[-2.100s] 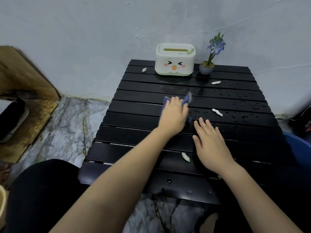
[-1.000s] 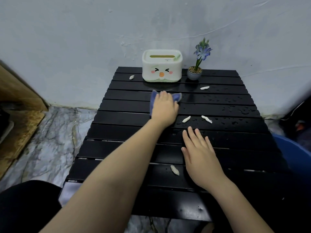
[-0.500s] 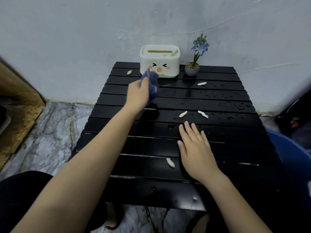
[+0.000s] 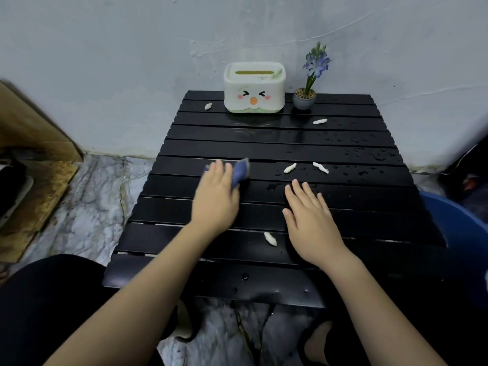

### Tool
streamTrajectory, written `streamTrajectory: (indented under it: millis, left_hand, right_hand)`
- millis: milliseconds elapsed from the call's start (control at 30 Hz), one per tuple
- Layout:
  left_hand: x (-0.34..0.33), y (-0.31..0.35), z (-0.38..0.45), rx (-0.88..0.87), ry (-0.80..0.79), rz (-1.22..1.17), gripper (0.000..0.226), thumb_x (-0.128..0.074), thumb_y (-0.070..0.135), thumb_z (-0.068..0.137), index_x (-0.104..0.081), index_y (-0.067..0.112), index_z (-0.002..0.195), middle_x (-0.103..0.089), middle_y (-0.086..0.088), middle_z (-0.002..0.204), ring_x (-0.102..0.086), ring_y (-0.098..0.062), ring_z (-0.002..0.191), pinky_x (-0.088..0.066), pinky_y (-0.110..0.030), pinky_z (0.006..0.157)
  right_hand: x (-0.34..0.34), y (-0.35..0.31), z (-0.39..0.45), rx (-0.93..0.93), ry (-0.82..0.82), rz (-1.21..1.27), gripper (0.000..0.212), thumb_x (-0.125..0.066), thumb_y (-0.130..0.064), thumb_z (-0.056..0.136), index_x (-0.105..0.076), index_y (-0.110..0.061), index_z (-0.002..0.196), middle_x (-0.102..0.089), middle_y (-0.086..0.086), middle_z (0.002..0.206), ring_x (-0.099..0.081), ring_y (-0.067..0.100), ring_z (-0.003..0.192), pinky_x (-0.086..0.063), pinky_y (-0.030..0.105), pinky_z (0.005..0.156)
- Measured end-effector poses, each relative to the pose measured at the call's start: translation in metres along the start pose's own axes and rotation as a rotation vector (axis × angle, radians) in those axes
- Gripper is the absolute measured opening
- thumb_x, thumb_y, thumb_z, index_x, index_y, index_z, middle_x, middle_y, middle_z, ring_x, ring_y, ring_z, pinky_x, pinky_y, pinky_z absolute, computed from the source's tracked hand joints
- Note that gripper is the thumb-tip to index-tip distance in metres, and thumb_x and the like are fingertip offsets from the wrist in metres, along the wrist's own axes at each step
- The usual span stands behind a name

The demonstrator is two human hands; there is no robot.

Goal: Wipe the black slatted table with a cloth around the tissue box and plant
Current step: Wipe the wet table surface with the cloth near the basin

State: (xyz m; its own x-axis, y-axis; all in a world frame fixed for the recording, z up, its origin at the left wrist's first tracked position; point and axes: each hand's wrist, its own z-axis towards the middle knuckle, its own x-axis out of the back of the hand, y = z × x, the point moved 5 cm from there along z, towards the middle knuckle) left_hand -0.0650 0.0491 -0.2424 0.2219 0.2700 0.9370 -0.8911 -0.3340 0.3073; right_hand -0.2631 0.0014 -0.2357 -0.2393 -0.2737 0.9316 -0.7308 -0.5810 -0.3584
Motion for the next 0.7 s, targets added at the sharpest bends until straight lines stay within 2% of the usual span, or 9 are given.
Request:
streamTrajectory:
  millis: [100, 200, 300, 367, 400, 467, 533, 600, 700]
  left_hand:
    - [-0.011, 0.051, -0.007, -0.134, -0.032, -0.083, 0.057, -0.049, 0.019, 0.094, -0.037, -0.003, 0.145, -0.033, -0.025, 0.154, -0.029, -0.035, 0.145, -0.009, -0.035, 0.121]
    - [-0.019, 0.093, -0.015, -0.268, -0.063, -0.151, 0.054, -0.043, 0.018, 0.093, -0.042, -0.006, 0.141, -0.040, -0.026, 0.149, -0.034, -0.037, 0.142, -0.014, -0.037, 0.121]
    - [-0.021, 0.110, -0.020, -0.293, -0.161, -0.325, 0.046, -0.047, 0.011, 0.096, -0.046, 0.001, 0.141, -0.044, -0.019, 0.149, -0.037, -0.030, 0.142, -0.018, -0.030, 0.118]
    - [-0.017, 0.103, -0.017, -0.199, -0.255, -0.546, 0.040, -0.049, 0.013, 0.098, -0.052, 0.009, 0.138, -0.062, -0.014, 0.131, -0.056, -0.028, 0.123, -0.038, -0.031, 0.106]
    - [-0.010, 0.096, -0.014, -0.134, -0.285, -0.695, 0.036, -0.050, 0.013, 0.098, -0.056, 0.009, 0.133, -0.068, -0.013, 0.111, -0.065, -0.027, 0.100, -0.048, -0.032, 0.092]
    - [0.012, 0.078, -0.009, -0.018, -0.269, -0.941, 0.024, -0.049, 0.008, 0.100, -0.062, 0.007, 0.121, -0.066, -0.008, 0.089, -0.060, -0.012, 0.073, -0.049, -0.023, 0.071]
    - [0.040, 0.055, -0.011, 0.053, -0.159, -0.979, 0.021, -0.049, 0.008, 0.101, -0.062, 0.013, 0.116, -0.065, -0.003, 0.091, -0.056, -0.003, 0.075, -0.046, -0.012, 0.069]
    - [0.066, 0.026, -0.026, 0.086, -0.043, -0.865, 0.025, -0.049, 0.010, 0.101, -0.062, 0.017, 0.121, -0.066, -0.002, 0.099, -0.057, -0.005, 0.085, -0.044, -0.008, 0.072]
    - [0.085, -0.029, -0.063, 0.139, 0.049, -0.545, 0.039, -0.047, 0.018, 0.100, -0.054, 0.023, 0.138, -0.065, 0.003, 0.126, -0.060, -0.010, 0.113, -0.044, -0.015, 0.095]
  right_hand:
    - [0.007, 0.005, -0.004, -0.026, -0.007, 0.035, 0.055, -0.034, -0.025, 0.107, -0.021, -0.011, 0.158, -0.013, 0.003, 0.168, -0.005, 0.016, 0.155, -0.003, 0.035, 0.124]
    - [0.018, 0.019, -0.009, -0.112, 0.017, 0.063, 0.055, -0.039, -0.020, 0.105, -0.025, -0.011, 0.157, -0.022, 0.006, 0.166, -0.012, 0.020, 0.155, -0.010, 0.040, 0.125]
    - [0.028, 0.037, -0.017, -0.187, 0.032, 0.079, 0.054, -0.043, -0.017, 0.103, -0.030, -0.010, 0.155, -0.028, 0.008, 0.164, -0.017, 0.023, 0.154, -0.014, 0.043, 0.124]
    - [0.034, 0.048, -0.024, -0.214, 0.027, 0.074, 0.052, -0.042, -0.018, 0.104, -0.032, -0.009, 0.154, -0.028, 0.008, 0.164, -0.017, 0.023, 0.154, -0.013, 0.043, 0.124]
    - [0.038, 0.052, -0.028, -0.223, 0.027, 0.074, 0.051, -0.042, -0.020, 0.105, -0.033, -0.009, 0.154, -0.027, 0.008, 0.164, -0.016, 0.022, 0.154, -0.012, 0.043, 0.124]
    - [0.047, 0.061, -0.037, -0.235, 0.035, 0.068, 0.050, -0.040, -0.022, 0.106, -0.033, -0.009, 0.154, -0.026, 0.007, 0.164, -0.015, 0.022, 0.154, -0.010, 0.042, 0.123]
    - [0.056, 0.071, -0.047, -0.251, 0.053, 0.056, 0.050, -0.039, -0.023, 0.106, -0.034, -0.011, 0.154, -0.025, 0.006, 0.164, -0.015, 0.023, 0.154, -0.009, 0.042, 0.123]
    - [0.062, 0.083, -0.059, -0.270, 0.066, 0.039, 0.050, -0.039, -0.024, 0.106, -0.034, -0.012, 0.154, -0.025, 0.007, 0.164, -0.015, 0.024, 0.154, -0.009, 0.044, 0.123]
    - [0.066, 0.099, -0.078, -0.307, 0.056, 0.015, 0.051, -0.040, -0.027, 0.106, -0.032, -0.014, 0.155, -0.022, 0.007, 0.165, -0.013, 0.024, 0.154, -0.009, 0.046, 0.123]
